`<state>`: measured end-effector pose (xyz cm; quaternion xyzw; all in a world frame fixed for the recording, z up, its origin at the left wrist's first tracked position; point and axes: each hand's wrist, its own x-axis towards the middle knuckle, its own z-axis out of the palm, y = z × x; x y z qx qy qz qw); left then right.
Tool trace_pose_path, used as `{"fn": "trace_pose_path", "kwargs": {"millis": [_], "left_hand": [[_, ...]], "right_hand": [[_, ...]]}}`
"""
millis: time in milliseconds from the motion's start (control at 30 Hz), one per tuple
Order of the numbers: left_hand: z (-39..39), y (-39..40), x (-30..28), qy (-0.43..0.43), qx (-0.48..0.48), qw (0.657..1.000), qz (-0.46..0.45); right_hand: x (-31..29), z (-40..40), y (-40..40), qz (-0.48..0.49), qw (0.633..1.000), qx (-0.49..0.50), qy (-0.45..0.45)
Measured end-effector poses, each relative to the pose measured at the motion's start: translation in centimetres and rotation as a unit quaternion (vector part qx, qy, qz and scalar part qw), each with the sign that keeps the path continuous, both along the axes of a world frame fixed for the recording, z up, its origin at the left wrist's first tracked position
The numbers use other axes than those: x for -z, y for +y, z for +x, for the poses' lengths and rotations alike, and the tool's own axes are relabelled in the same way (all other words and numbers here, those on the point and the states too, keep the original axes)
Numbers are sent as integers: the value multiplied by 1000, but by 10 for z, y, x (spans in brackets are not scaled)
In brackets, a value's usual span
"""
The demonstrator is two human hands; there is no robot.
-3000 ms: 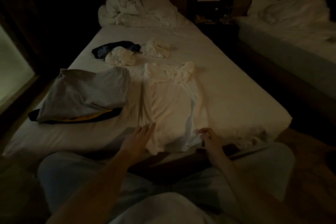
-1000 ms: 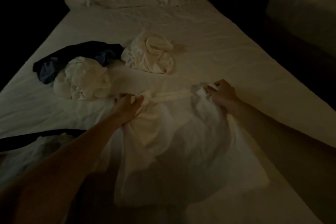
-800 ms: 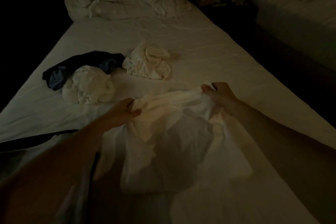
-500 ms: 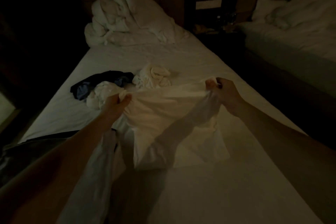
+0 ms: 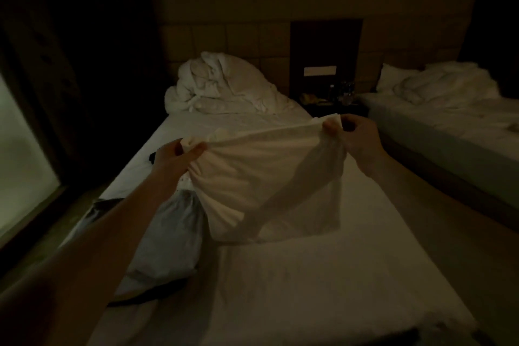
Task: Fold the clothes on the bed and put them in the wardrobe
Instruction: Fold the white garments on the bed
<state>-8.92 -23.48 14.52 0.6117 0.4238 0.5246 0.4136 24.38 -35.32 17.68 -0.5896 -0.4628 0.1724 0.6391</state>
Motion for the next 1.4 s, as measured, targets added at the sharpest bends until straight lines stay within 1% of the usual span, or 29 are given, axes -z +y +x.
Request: {"fn": "trace_pose_path", "kwargs": {"millis": [67, 167, 367, 433, 533, 600, 700, 833, 933, 1000, 1100, 1167, 1267, 1334, 1400], "left_hand": [[-8, -16, -10, -11, 7, 1000, 1], [-24, -42, -23, -54, 28, 998, -11], [-70, -78, -56, -115, 33, 993, -16], [-93, -80, -66, -126, 22, 992, -9], [-134, -76, -74, -122, -23, 992, 1], [-159, -68, -72, -103, -46, 994, -3], [-195, -48, -63, -75, -92, 993, -14], [-241, 5, -28, -14, -127, 990, -55], [-259, 60, 5, 30, -144, 983, -109], [-261, 101, 31, 68, -135, 977, -148], [-256, 158, 73, 93, -122, 970, -189], [-248, 187, 102, 118, -130, 965, -195], [-240, 214, 141, 181, -120, 956, -198], [-242, 224, 158, 244, -120, 943, -194], [-245, 226, 165, 268, -125, 937, -187]], "right_hand": [[-5, -5, -11, 7, 1000, -6, 13], [-11, -17, -31, 14, 999, -28, 37], [-30, -51, -52, 15, 990, -116, 85], [-36, -71, -49, 16, 981, -164, 99], [-38, -109, -30, 10, 969, -217, 120], [-30, -135, -8, -4, 963, -238, 125], [-9, -171, 38, -55, 963, -230, 132], [36, -217, 115, -124, 958, -238, 104], [80, -239, 177, -174, 951, -243, 85], [109, -245, 215, -206, 948, -235, 67], [147, -240, 262, -248, 944, -215, 35], [170, -232, 284, -268, 941, -204, 20], [207, -222, 304, -290, 938, -190, 18], [228, -218, 310, -299, 933, -198, 32], [241, -217, 313, -313, 926, -206, 55]]}}
